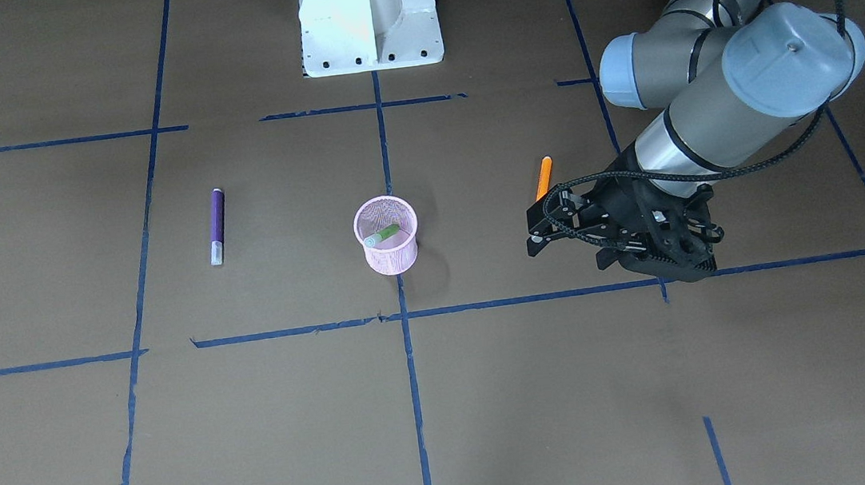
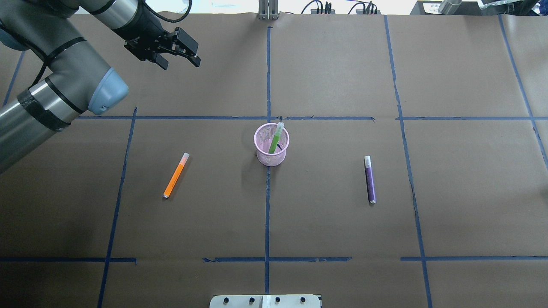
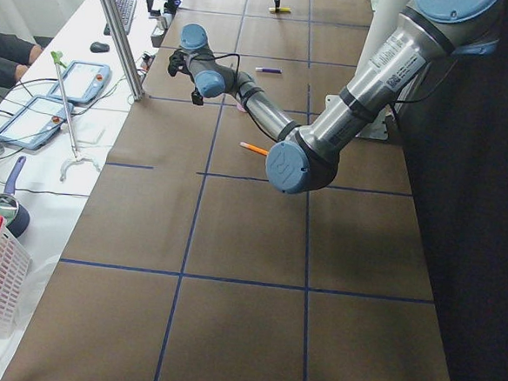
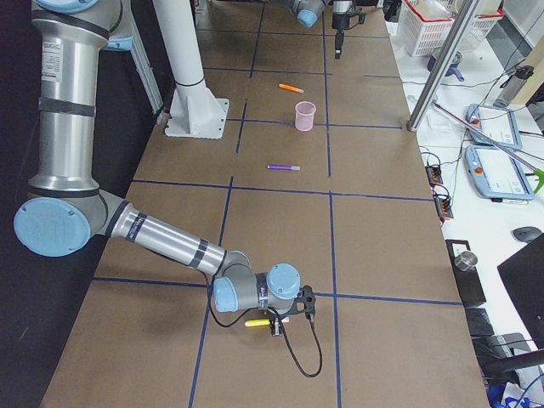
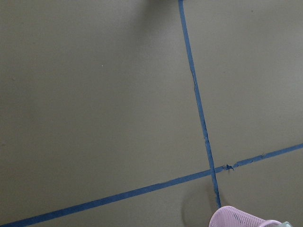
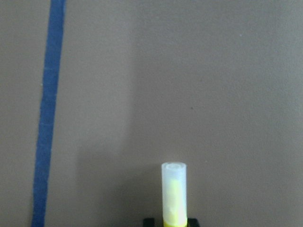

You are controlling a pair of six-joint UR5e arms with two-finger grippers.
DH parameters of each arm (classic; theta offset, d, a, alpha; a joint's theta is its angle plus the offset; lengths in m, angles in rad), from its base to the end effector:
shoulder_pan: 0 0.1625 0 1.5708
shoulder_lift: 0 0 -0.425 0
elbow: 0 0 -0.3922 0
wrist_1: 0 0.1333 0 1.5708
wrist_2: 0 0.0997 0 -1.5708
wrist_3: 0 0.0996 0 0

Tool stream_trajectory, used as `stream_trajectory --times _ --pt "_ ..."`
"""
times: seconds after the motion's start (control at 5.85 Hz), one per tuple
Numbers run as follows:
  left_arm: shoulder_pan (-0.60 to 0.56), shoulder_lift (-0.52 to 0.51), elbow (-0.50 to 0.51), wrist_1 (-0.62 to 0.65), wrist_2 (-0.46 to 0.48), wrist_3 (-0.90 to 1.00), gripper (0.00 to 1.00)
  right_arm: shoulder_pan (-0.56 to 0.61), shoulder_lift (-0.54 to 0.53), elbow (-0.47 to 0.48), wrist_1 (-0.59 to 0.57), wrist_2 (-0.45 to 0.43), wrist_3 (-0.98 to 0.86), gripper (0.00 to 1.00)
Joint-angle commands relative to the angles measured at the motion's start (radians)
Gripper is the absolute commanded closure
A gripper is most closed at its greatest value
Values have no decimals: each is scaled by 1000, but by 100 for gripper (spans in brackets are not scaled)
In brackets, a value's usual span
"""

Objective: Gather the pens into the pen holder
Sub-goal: 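Raise the left gripper and draw it back from the cup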

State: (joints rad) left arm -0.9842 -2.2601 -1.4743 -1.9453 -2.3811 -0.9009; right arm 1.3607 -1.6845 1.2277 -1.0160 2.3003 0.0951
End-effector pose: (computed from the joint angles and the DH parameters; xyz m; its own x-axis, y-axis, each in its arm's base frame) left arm 0.3414 -0.6241 0.2282 0.3977 0.1749 -0.9007 -0.0039 0.9820 0.1889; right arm -0.0201 -0.4152 0.8219 0.7320 -0.1258 0.6696 0.1387 0.9897 0.0344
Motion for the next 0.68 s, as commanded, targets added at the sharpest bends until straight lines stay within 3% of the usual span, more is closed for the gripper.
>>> stream_trajectory --times 0.0,0.17,0.51 --pt "-1 1 -1 3 0 2 0 0 9 1 -6 -1 0 100" --pt "1 1 0 11 0 2 0 0 14 4 -6 1 2 100" --pt "7 33 -17 151 0 183 0 14 19 121 -7 -7 3 100"
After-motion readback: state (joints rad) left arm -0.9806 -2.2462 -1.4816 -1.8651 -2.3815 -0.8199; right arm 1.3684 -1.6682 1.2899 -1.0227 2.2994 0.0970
